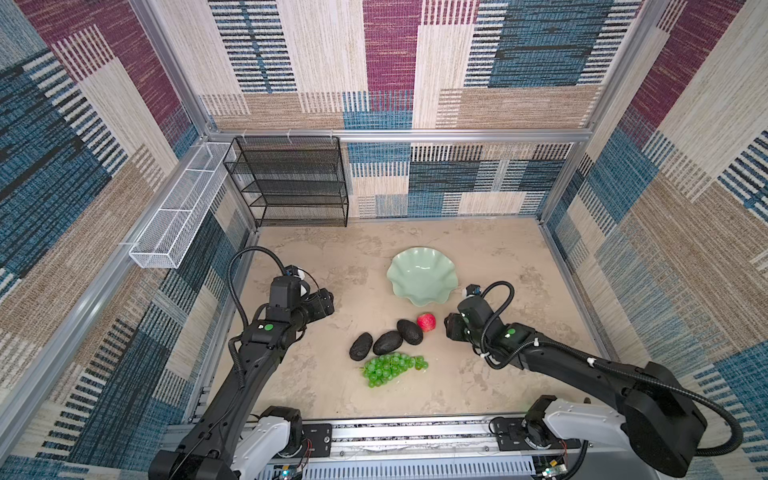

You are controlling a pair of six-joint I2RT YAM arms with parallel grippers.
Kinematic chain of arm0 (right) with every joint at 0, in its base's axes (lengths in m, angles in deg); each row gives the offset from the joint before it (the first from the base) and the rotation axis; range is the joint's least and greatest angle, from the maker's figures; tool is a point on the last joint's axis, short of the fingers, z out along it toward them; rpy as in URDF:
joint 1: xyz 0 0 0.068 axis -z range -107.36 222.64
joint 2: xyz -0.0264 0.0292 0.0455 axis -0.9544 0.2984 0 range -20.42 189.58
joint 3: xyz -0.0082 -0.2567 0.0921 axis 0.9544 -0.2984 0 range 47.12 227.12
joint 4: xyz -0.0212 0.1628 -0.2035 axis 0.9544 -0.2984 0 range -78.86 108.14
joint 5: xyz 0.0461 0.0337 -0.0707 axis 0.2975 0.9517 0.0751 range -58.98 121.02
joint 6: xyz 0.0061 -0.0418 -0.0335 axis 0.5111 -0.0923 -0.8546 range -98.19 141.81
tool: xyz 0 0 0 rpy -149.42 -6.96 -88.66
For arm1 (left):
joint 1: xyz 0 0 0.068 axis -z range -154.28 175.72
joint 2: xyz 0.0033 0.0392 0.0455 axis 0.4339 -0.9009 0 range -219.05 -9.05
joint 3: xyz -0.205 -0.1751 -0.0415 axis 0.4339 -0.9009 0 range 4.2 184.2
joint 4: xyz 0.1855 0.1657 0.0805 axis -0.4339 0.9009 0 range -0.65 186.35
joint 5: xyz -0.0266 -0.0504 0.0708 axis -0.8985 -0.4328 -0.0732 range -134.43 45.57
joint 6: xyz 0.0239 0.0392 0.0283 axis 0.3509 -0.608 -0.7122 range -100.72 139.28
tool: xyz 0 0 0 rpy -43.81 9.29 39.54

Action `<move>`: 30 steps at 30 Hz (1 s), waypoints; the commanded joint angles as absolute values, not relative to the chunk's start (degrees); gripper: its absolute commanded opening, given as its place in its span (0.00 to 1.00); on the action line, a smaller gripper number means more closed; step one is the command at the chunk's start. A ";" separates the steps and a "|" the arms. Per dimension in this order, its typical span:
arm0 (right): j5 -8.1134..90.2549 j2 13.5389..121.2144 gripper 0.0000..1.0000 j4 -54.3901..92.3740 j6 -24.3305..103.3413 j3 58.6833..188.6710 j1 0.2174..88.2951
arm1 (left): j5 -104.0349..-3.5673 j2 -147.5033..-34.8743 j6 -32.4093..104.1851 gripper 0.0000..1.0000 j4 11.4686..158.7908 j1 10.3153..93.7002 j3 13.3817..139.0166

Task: Place and organize the fake fruits in the fruit bowl
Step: 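Drop the small red apple in the bowl with right gripper while left grasps avocado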

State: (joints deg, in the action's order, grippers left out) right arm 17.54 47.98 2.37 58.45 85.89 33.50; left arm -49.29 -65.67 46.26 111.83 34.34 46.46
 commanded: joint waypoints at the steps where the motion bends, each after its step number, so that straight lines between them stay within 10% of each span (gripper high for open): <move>1: 14.67 50.77 0.56 2.86 52.40 93.30 33.61 | -51.01 -65.76 45.76 0.81 114.21 34.89 47.21; 13: 20.51 87.85 0.56 14.21 40.13 117.56 39.65 | -49.71 -69.47 48.29 0.81 118.62 45.13 45.96; 30: 25.13 98.01 0.78 16.26 41.18 123.06 42.05 | -46.43 -76.23 50.30 0.81 116.56 53.19 43.73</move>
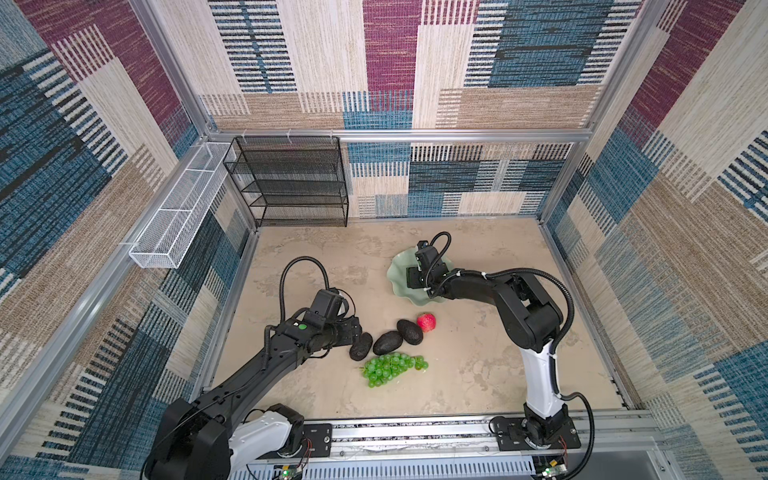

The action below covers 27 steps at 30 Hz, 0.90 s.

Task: Place and organize the fake fruits in the fruit bowl
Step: 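Drop the small red apple in the bowl with right gripper while left grasps avocado, then lift the avocado with the left gripper and place it in the bowl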

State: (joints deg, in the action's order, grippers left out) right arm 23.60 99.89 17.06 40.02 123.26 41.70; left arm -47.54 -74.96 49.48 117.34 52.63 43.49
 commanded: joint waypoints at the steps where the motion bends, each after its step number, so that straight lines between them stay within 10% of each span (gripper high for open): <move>1: 25.00 96.25 0.81 16.34 41.03 122.67 42.30 | -46.53 -77.12 50.29 0.81 116.15 53.55 43.80; 7: 23.64 82.41 0.97 17.69 39.56 117.86 42.92 | -46.15 -83.19 50.18 0.81 114.33 56.34 44.87; 19: 22.36 63.28 0.98 18.14 43.64 101.28 43.14 | -44.24 -87.12 52.45 0.51 115.10 58.77 44.77; 27: 21.26 56.67 1.00 19.35 45.15 95.55 44.47 | -45.79 -83.97 48.59 0.51 115.51 58.74 56.26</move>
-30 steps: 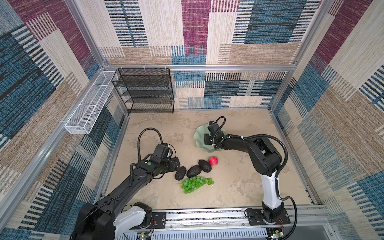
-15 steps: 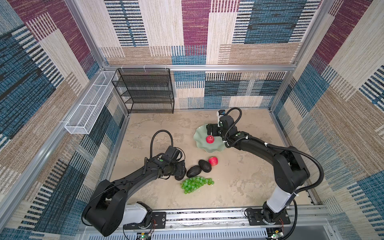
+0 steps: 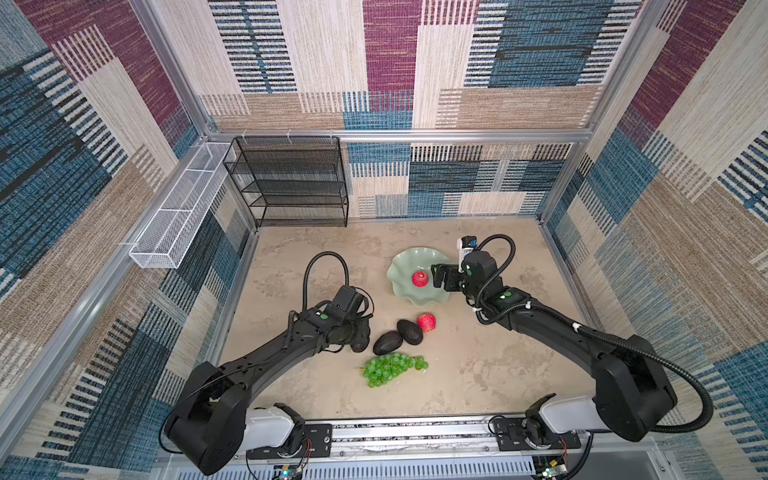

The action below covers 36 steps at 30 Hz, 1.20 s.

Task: Place and organize the fake fruits in the fruit bowl
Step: 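Lift the avocado with the left gripper and place it in the bowl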

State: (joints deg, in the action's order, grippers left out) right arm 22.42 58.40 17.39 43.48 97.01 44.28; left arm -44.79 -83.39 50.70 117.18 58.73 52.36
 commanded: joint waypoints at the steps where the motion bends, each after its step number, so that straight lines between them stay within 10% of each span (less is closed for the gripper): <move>1: 21.34 55.50 1.00 19.71 45.34 94.11 44.46 | -46.52 -85.65 47.75 0.51 114.68 58.83 58.96; 20: 19.68 25.05 1.00 11.69 50.24 73.63 44.58 | -46.54 -139.74 38.83 0.50 129.18 67.00 123.65; 36: 22.60 26.69 0.97 9.96 49.03 74.66 44.55 | -47.78 -150.49 40.06 0.67 132.28 66.97 135.27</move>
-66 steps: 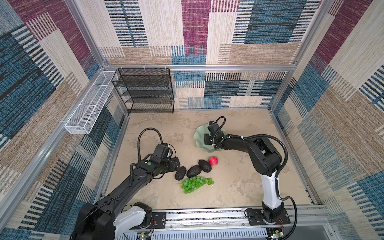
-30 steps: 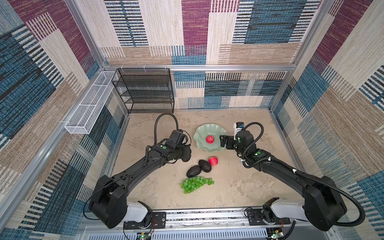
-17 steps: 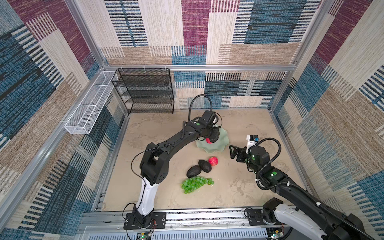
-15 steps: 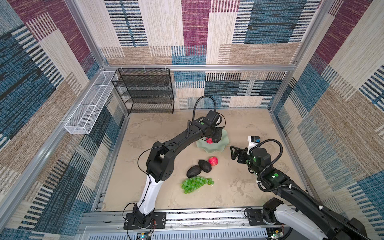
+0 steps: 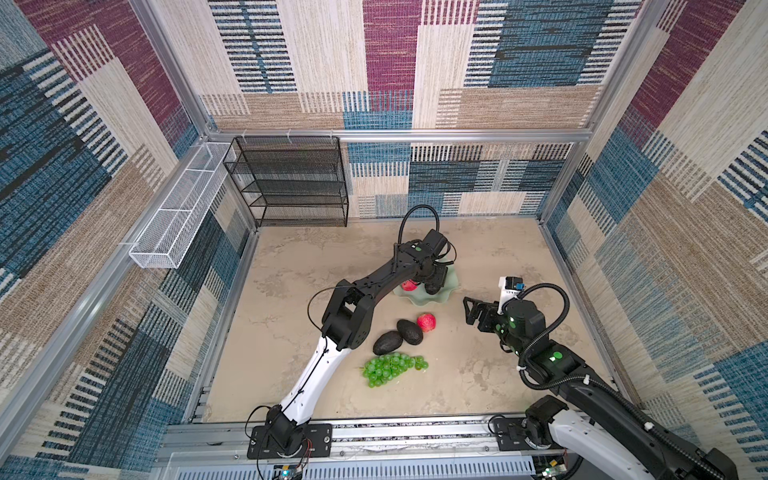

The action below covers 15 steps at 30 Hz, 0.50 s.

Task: Place and organize the fake fruits in the fruit bowl
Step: 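Lift the avocado with the left gripper and place it in the bowl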

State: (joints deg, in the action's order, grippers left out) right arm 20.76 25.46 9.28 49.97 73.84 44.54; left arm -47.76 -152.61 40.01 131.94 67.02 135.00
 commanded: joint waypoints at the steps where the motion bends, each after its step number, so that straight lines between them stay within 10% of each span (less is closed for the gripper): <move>1: 23.60 27.54 0.96 10.41 48.60 74.77 44.52 | -47.35 -149.19 40.19 0.67 132.27 67.01 134.95; 9: 24.03 37.17 0.93 14.02 48.41 76.96 37.43 | -36.59 -130.89 39.12 0.71 128.23 66.39 124.80; 15: 23.42 48.39 0.92 19.40 49.67 79.11 32.91 | -28.54 -104.43 42.02 0.78 107.63 63.39 89.46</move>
State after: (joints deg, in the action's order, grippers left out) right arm 24.34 45.49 14.61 48.77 77.82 34.09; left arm -34.23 -111.52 40.17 118.30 64.70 99.09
